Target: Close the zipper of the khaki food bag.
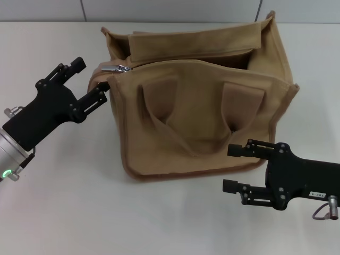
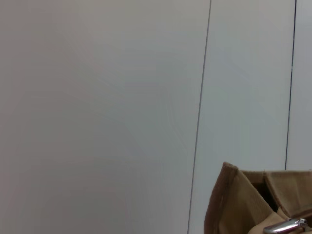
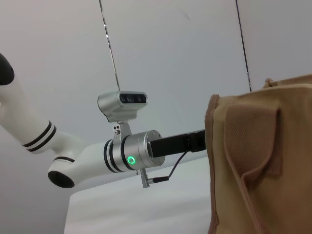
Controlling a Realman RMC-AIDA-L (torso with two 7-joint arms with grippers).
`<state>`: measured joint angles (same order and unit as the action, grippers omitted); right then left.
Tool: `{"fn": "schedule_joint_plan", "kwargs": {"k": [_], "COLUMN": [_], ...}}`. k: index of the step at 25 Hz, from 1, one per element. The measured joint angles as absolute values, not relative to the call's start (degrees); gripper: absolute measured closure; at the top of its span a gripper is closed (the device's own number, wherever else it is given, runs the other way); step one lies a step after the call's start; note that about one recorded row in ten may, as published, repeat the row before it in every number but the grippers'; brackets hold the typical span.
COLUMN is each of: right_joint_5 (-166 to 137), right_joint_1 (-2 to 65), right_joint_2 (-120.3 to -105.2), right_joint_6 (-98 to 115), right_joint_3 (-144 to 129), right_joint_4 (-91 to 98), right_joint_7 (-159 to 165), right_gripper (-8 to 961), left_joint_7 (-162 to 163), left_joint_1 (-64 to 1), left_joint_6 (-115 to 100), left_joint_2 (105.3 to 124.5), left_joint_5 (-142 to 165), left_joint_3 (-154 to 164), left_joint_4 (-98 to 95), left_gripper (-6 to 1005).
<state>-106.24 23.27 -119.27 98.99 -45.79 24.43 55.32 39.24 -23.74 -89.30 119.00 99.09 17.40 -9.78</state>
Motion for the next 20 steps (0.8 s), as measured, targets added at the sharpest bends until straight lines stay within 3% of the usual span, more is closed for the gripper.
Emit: {"fn": "schedule_joint_plan", "kwargs": {"k": [4,13,20], "right_joint_5": [-106.26,-105.87,-105.78], "right_joint_1": [23.38,23.46,23.54], "right_joint_2": [-119.27,-119.09,-118.53], "right_joint_6": [98.93,102.35,113.09], "right_joint_3": [-45.78,-45.55,-43.12], "right_joint_4": [24.43,24.85,29.2], "right_joint_7": [55.3,55.78,59.21], "right_gripper": [196,196,196], "left_joint_7": [39.06,32.62,32.55], "left_joint_1": [-23.7,-23.64,-23.56], "left_joint_6": [-89.43,-91.4,-93.83], "left_joint_2": [119.0,119.0,118.94], "left_joint_5": [99.09,98.27,98.25], "left_joint_3": [17.4,16.85,16.35], "left_joint_4": [-9.71,-6.63,-6.64], "left_gripper": [215,362,684]}}
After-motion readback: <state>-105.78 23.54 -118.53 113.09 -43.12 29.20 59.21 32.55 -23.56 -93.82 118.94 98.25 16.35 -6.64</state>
